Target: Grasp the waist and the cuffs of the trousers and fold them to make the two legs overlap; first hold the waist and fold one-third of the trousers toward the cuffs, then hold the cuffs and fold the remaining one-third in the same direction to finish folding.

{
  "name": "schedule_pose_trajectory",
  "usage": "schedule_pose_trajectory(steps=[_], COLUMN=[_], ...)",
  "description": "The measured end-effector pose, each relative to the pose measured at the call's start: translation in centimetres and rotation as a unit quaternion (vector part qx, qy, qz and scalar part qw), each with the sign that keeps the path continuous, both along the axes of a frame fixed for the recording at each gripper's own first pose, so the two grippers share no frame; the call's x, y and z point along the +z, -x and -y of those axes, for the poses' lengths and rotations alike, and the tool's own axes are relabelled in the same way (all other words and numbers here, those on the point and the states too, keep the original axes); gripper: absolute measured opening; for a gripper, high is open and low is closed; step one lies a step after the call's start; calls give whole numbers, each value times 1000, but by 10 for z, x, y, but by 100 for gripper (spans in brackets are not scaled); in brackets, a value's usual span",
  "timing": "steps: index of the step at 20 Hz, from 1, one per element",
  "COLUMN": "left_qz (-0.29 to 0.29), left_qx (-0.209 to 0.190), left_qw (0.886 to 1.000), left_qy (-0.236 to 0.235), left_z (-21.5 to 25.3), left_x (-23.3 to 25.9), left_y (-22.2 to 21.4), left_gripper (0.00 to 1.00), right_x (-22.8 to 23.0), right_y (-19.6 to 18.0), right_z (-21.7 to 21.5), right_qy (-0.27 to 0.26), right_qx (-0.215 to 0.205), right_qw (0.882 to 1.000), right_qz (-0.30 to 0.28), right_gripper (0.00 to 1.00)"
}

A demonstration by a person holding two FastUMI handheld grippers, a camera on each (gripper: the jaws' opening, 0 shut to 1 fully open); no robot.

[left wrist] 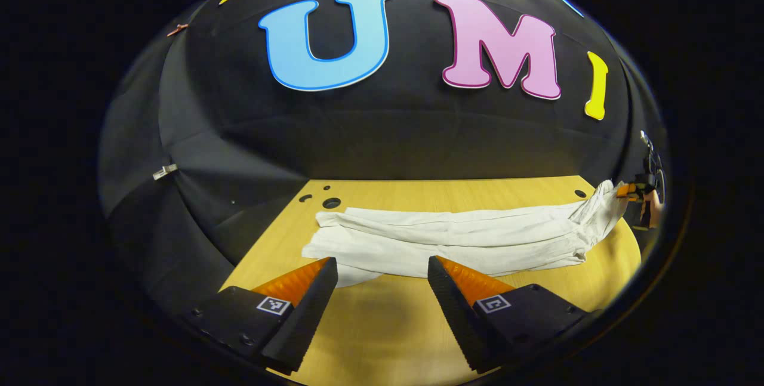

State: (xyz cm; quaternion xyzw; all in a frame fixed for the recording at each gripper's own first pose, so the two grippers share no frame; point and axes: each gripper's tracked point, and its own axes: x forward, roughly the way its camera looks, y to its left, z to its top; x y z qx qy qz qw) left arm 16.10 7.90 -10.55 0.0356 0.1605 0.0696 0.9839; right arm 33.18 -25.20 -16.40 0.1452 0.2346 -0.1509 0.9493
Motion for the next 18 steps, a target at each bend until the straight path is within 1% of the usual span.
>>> schedule_pose_trajectory(steps=[3, 5, 8, 11, 14, 18], left_qz=[6, 6, 9, 14, 13, -2], left_qx=[0, 3, 9, 10, 12, 21], left_qw=[1000, 1000, 999, 999, 999, 999], left_qy=[16, 28, 37, 37, 33, 37], left_z=[-5, -13, -28, -46, -66, -92], left_x=[3, 2, 2, 2, -3, -21], left_y=[14, 21, 32, 44, 60, 89], left_gripper=[97, 97, 97, 97, 97, 98], right_x=[43, 71, 109, 134, 137, 109], right_y=[-3, -3, 2, 8, 6, 10], right_z=[-17, -33, -74, -104, -161, -234], right_qy=[-2, 4, 17, 7, -3, -7], right_qx=[6, 18, 48, 66, 91, 133], right_qw=[1000, 999, 997, 995, 992, 988], right_qz=[24, 37, 58, 76, 86, 75], right_gripper=[15, 15, 15, 14, 15, 14])
